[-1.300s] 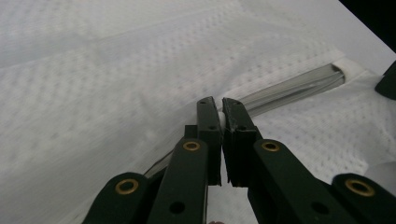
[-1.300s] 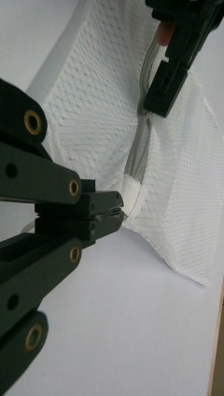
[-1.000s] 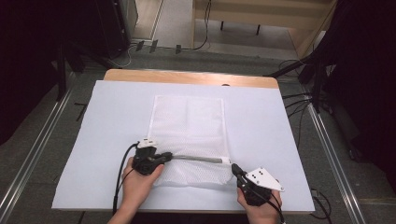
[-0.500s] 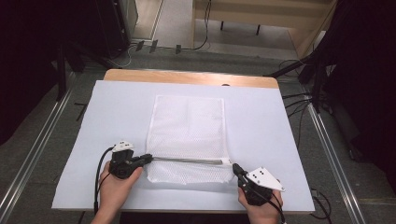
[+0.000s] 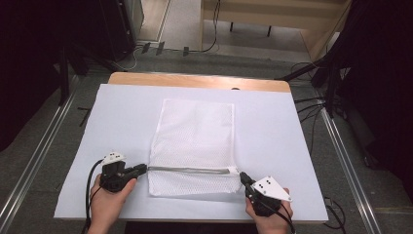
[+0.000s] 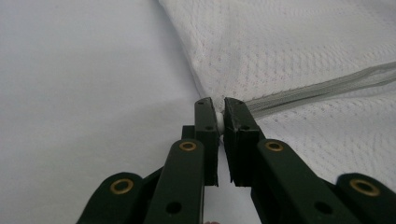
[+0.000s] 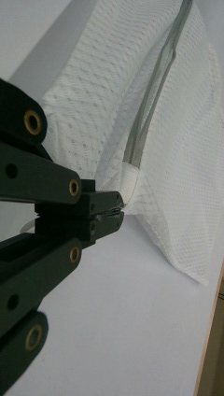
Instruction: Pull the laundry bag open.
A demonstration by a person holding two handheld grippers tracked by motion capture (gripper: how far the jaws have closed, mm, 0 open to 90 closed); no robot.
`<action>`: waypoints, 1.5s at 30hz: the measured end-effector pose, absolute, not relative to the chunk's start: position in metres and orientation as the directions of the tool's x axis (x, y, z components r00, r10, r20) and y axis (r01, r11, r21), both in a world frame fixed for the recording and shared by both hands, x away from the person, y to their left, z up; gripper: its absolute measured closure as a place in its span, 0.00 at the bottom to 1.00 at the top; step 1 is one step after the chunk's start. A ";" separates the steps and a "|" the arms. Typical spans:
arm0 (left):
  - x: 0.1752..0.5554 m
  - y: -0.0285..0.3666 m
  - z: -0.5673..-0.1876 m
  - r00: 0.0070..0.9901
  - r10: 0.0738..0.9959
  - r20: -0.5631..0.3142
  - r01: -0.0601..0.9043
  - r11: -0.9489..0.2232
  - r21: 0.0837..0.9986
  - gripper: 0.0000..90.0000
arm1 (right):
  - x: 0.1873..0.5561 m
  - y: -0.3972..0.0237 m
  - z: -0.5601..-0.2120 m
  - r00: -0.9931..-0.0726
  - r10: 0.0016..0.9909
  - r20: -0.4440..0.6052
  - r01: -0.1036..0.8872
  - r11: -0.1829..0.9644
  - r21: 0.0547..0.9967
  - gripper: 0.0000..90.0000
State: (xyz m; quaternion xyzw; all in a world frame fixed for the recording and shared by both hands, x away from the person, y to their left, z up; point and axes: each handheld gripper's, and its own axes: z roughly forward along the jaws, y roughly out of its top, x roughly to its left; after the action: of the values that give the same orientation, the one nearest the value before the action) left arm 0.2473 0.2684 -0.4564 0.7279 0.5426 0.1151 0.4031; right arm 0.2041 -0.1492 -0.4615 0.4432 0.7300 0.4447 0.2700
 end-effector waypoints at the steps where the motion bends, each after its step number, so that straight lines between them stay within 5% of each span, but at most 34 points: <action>1: 0.245 0.269 -0.456 0.384 0.887 -0.255 0.674 -0.081 0.734 0.88 | 0.204 -0.149 -0.461 -0.460 0.888 0.004 0.407 0.207 0.890 1.00; 3: 0.241 0.272 -0.452 0.347 0.912 -0.219 0.622 -0.049 0.782 0.66 | 0.203 -0.150 -0.458 -0.455 0.891 0.013 0.413 0.198 0.889 1.00; 4: 0.240 0.275 -0.450 0.334 0.916 -0.224 0.606 -0.027 0.795 0.44 | 0.202 -0.151 -0.457 -0.469 0.883 0.031 0.411 0.187 0.892 1.00; 10: 0.236 0.286 -0.444 0.301 0.927 -0.222 0.557 0.018 0.830 0.14 | 0.202 -0.150 -0.459 -0.481 0.877 0.025 0.405 0.197 0.893 1.00; 15: 0.235 0.301 -0.444 0.350 0.912 -0.212 0.526 -0.004 0.850 0.01 | 0.203 -0.155 -0.460 -0.488 0.871 0.047 0.397 0.174 0.901 0.95; 18: 0.235 0.311 -0.445 0.342 0.913 -0.221 0.519 0.012 0.855 0.01 | 0.207 -0.161 -0.460 -0.485 0.870 0.092 0.407 0.132 0.904 0.59; 22: 0.234 0.315 -0.445 0.340 0.913 -0.227 0.514 0.021 0.858 0.00 | 0.212 -0.171 -0.459 -0.462 0.876 0.141 0.421 0.076 0.904 0.40; 28: 0.233 0.319 -0.444 0.339 0.925 -0.172 0.498 -0.022 0.867 0.00 | 0.218 -0.186 -0.457 -0.455 0.880 0.137 0.429 0.082 0.900 0.36; 45: 0.232 0.332 -0.443 0.341 0.921 -0.186 0.487 -0.003 0.874 0.00 | 0.227 -0.262 -0.451 -0.366 0.909 0.200 0.425 -0.028 0.905 0.24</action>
State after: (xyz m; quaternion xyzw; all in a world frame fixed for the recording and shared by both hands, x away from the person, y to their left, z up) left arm 0.2323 0.3320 -0.4427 0.6697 0.5256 0.2307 0.4713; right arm 0.2275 -0.2623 -0.4510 0.5094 0.6544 0.5047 0.2397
